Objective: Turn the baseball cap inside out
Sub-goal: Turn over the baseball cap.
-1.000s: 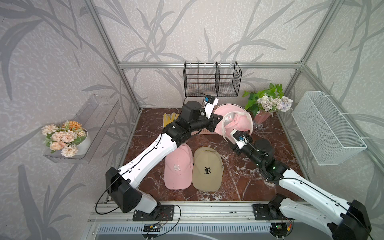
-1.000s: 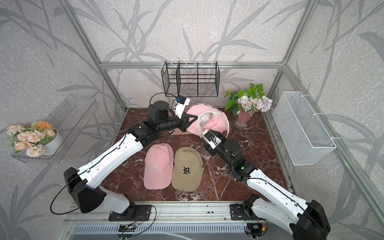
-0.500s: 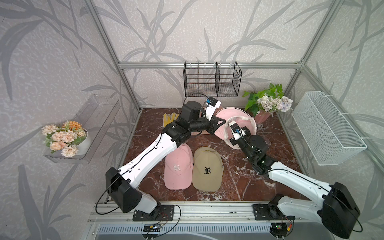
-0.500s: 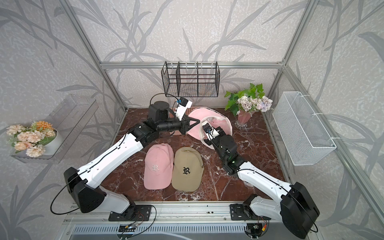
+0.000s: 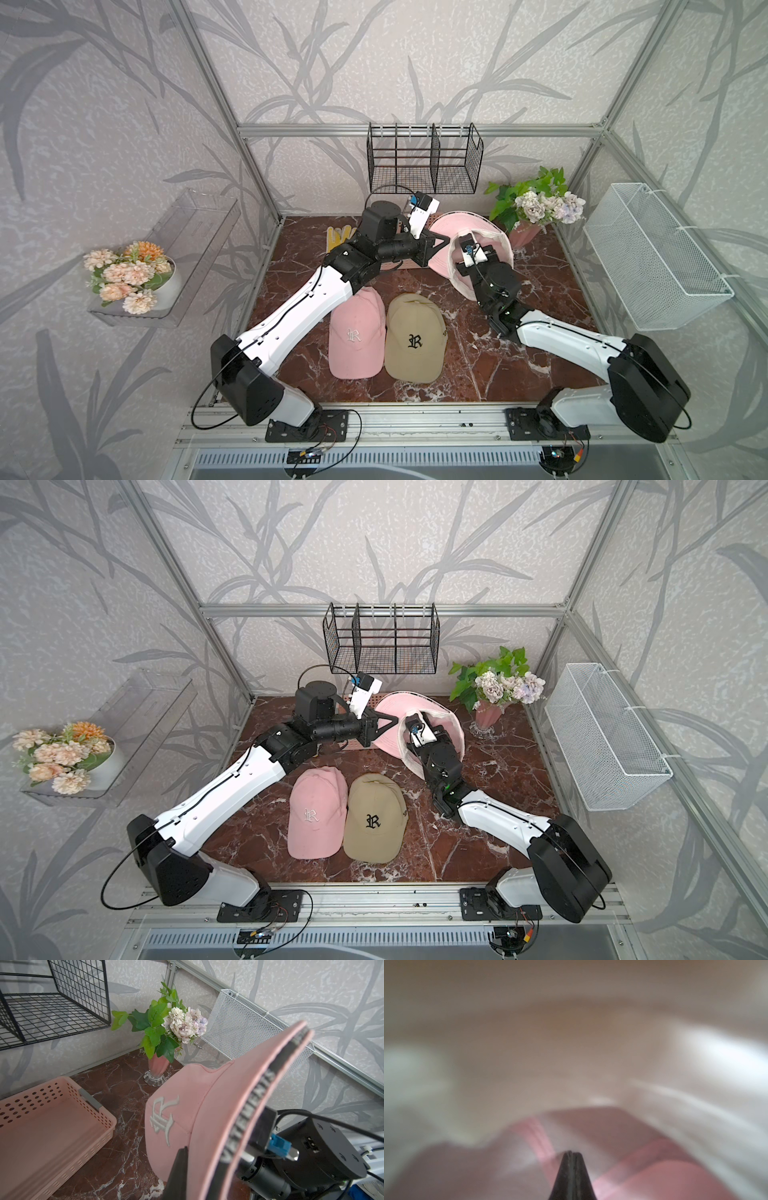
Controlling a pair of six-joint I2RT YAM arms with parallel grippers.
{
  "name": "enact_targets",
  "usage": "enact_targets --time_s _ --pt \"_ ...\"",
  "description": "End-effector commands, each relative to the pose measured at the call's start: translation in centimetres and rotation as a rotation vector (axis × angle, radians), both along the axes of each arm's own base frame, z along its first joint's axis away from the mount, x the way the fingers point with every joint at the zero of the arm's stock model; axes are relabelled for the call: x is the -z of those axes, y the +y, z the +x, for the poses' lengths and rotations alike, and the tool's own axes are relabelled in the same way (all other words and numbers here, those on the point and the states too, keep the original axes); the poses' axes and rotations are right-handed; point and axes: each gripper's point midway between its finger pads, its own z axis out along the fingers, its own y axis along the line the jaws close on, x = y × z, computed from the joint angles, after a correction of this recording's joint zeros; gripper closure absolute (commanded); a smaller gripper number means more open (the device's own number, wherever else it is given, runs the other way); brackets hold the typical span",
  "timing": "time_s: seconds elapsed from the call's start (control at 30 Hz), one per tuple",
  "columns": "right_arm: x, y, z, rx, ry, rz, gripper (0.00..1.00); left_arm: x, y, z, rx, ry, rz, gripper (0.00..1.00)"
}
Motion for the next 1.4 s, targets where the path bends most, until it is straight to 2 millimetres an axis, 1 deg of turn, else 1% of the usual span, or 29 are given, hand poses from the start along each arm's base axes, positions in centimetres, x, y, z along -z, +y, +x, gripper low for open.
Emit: enact_targets --time_s 0.0,0.07,0.2,0.3,0.37,0.5,0.57,0.63,0.7,0.77,0.97,1.03,1.13,1.2,1.27,1.37 --pt "0.1 -3.6 -0.2 0.181 -0.006 0.059 1.0 -1.5 0.9 0.2 -0.049 -0.047 -0.017 1.0" --pt "1.1 -4.2 -0.3 0.216 0.024 0.05 1.0 -1.5 1.2 0.4 -0.059 -0.047 -0.02 1.0" --pt "3.2 -4.8 -0.4 0.238 0.094 0.037 1.0 -1.5 1.3 0.5 -0.063 -0.044 -0.028 1.0" --pt "4.1 -4.8 -0.8 0.218 0.133 0.028 1.0 -1.5 1.4 0.6 -0.067 -0.047 -0.028 1.0" --pt "4.1 -3.8 -1.0 0.143 0.148 0.016 1.0 -1.4 1.5 0.6 -0.069 -0.048 -0.028 1.0" --pt "3.2 -0.3 -2.5 -0.114 0.179 0.004 1.0 -1.1 1.3 0.8 -0.064 -0.049 -0.026 1.0" --pt "3.0 1.1 -3.2 -0.214 0.218 0.014 1.0 -0.9 1.1 0.8 -0.057 -0.047 -0.027 1.0" --pt "3.1 2.4 -3.7 -0.298 0.265 0.015 1.0 -1.0 0.9 0.8 -0.047 -0.049 -0.029 1.0" --pt "3.6 3.5 -4.1 -0.368 0.308 0.015 1.0 -1.3 0.8 0.7 -0.035 -0.053 -0.037 1.0" --pt "4.2 4.2 -4.0 -0.401 0.352 0.026 1.0 -1.6 0.7 0.6 -0.023 -0.058 -0.043 1.0" --pt "6.9 6.3 -4.1 -0.516 0.496 0.049 1.0 -2.8 0.7 0.2 -0.012 -0.079 -0.078 1.0" --pt "7.9 6.3 -3.9 -0.506 0.536 0.052 1.0 -2.9 0.8 0.3 -0.017 -0.082 -0.079 1.0" --pt "9.7 5.8 -3.6 -0.464 0.581 0.033 1.0 -3.1 0.7 0.2 -0.01 -0.082 -0.085 1.0" --pt "10.5 4.9 -3.3 -0.409 0.589 0.019 1.0 -2.9 0.6 0.2 -0.003 -0.079 -0.085 1.0" --pt "10.3 4.2 -3.1 -0.369 0.569 0.019 1.0 -2.6 0.6 0.3 -0.005 -0.077 -0.076 1.0" --pt "8.7 3.2 -2.9 -0.331 0.489 0.035 1.0 -2.1 0.7 0.7 -0.018 -0.076 -0.06 1.0"
